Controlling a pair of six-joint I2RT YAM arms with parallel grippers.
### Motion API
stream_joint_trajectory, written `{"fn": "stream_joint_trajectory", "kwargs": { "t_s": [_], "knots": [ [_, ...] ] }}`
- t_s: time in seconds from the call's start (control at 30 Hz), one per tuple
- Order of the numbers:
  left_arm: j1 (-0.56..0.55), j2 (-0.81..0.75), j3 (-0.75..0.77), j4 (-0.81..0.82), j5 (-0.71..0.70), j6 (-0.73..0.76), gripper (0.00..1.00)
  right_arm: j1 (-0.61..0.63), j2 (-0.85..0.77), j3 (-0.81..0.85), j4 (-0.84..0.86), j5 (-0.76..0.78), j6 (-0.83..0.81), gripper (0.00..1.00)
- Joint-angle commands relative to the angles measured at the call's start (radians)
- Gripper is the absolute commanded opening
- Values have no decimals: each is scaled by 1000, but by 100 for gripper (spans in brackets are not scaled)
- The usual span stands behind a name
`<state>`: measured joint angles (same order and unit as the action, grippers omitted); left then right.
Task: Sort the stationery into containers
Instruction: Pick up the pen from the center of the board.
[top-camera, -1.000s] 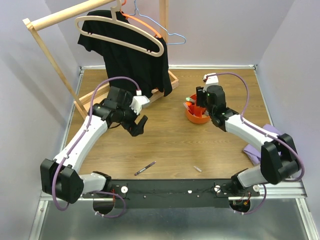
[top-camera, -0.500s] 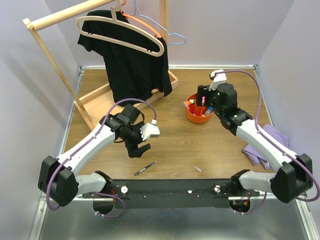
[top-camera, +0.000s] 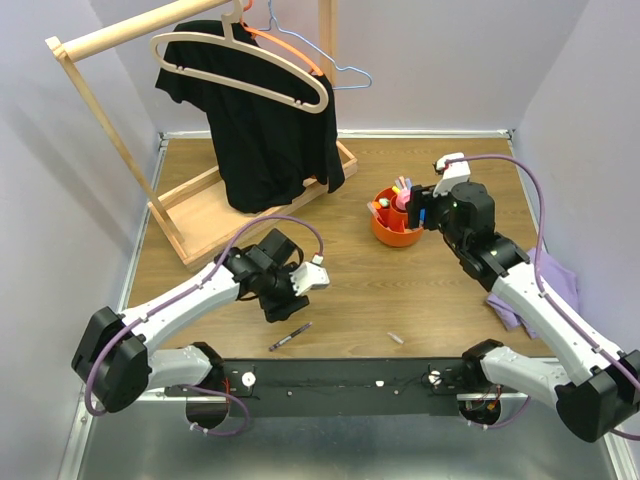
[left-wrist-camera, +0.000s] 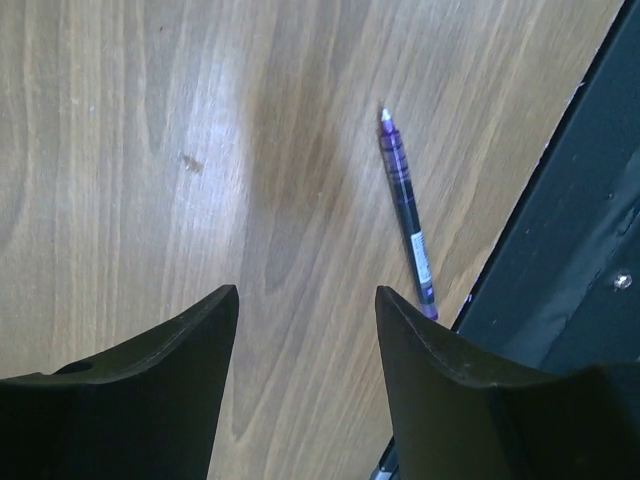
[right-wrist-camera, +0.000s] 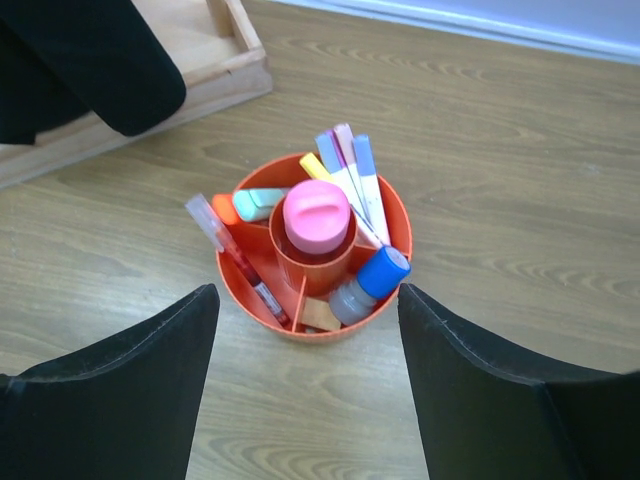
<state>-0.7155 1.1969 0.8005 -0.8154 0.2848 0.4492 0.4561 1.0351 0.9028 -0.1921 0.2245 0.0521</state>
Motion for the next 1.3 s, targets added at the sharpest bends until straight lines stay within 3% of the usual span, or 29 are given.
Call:
{"fn": "stream_joint_trajectory", "kwargs": {
  "t_s": [0.0,0.27,0.47,0.93,1.1,1.27],
  "knots": [
    [-65,6,-27,48,-65,-34,65,-5,-18,-18,-47,52,-9,79],
    [-171,16,-109,50,-114,-7,58,-4,3,-7,-40,70,-32,77],
    [-190,32,-118,53,-108,3,53,-4,20,-8,-40,70,-34,77],
    [-259,78,-104,50,-93,11,51,-5,23,-31,-29,76,-43,76],
    [-272,135,-86,55,-95,6,50,-5,19,-41,-24,88,-44,76],
    [-288,234,-49,56,-105,-7,41,-5,13,-54,-21,96,-44,75]
  ]
}}
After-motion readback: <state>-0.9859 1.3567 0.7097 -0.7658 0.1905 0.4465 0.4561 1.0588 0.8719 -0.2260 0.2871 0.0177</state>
